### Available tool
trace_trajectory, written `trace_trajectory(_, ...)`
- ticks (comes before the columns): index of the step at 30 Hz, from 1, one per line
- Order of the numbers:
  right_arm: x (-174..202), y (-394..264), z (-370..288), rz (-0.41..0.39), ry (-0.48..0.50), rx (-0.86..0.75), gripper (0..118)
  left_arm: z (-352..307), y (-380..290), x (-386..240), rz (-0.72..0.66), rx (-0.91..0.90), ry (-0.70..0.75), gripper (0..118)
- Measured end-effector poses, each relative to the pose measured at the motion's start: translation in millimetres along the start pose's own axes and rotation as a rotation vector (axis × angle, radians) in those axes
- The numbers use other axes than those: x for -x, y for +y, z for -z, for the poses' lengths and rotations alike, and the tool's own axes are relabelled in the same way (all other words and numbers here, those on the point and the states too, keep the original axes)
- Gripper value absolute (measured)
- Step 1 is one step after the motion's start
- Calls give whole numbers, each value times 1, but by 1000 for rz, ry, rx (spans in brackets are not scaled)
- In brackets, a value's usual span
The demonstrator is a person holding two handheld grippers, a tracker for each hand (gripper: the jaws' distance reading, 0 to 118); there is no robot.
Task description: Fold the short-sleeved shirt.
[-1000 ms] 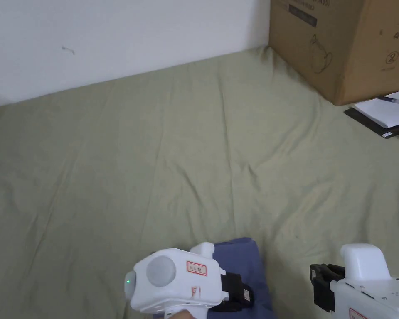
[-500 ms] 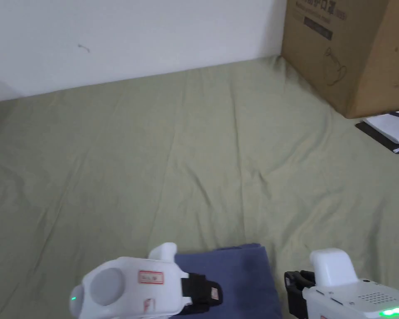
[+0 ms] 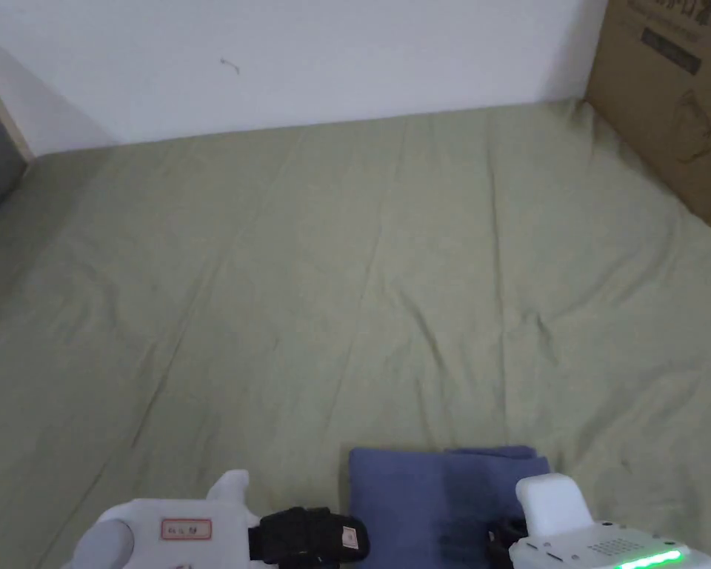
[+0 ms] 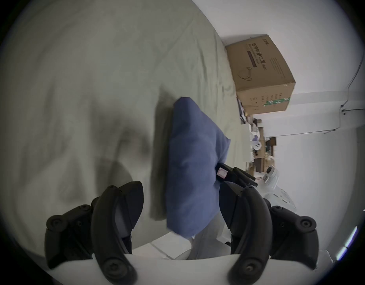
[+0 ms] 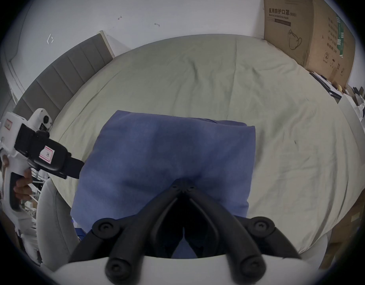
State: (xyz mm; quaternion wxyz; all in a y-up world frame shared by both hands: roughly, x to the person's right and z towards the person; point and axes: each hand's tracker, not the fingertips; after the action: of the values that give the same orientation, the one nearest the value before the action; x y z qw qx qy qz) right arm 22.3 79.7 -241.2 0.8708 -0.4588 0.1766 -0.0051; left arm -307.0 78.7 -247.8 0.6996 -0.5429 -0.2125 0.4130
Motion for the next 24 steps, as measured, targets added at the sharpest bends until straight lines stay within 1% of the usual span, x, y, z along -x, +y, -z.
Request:
trace_trajectory(4, -1, -1, -1, 10, 2, 3, 0, 35, 20, 4, -5, 33, -84, 80)
trace_trajectory(6, -2, -2, 0, 8, -1, 3, 0, 57, 31, 2, -49, 73, -139, 80)
trace_trajectory(7, -1, -2, 0, 8, -3, 4, 0, 69, 35, 1, -49, 93, -174, 79)
trace_trajectory(8, -1, -2, 0, 11, -5, 4, 0, 80, 39, 0, -39, 122, -184, 75)
trace_trajectory(9, -2, -2, 0, 16, -6, 5, 0, 88, 40, -2, -29, 134, -183, 62)
trace_trajectory(10, -2, -1, 0, 21, -8, 3, 0, 89, 38, -11, -16, 135, -178, 36)
trace_trajectory(12, -1, -1, -3, 27, -19, -1, 0, 85, 36, -14, 3, 132, -73, 35)
trace_trajectory(14, 1, 3, -9, 37, -27, 1, 0, 75, 38, 0, -19, 138, -153, 33)
trace_trajectory(15, 3, 6, -13, 46, -36, -5, 0, 69, 38, 2, -38, 137, -161, 31)
trace_trajectory(16, 6, 9, -19, 43, -55, -32, 0, 64, 38, 3, -36, 136, -150, 27)
trace_trajectory(19, 24, 29, -49, 24, -71, -126, 0, 37, 40, 10, 23, 107, -95, 25)
trace_trajectory(20, 29, 35, -56, 16, -60, -159, 0, 24, 42, 13, 19, 101, -87, 25)
trace_trajectory(21, 36, 41, -62, 7, -57, -184, 0, 8, 45, 17, 42, 88, -73, 25)
trace_trajectory(22, 42, 46, -67, 0, -63, -206, 0, -5, 51, 33, 62, 64, -47, 24)
trace_trajectory(24, 58, 54, -78, -14, -72, -279, 0, -44, 61, 47, 82, 28, 15, 24)
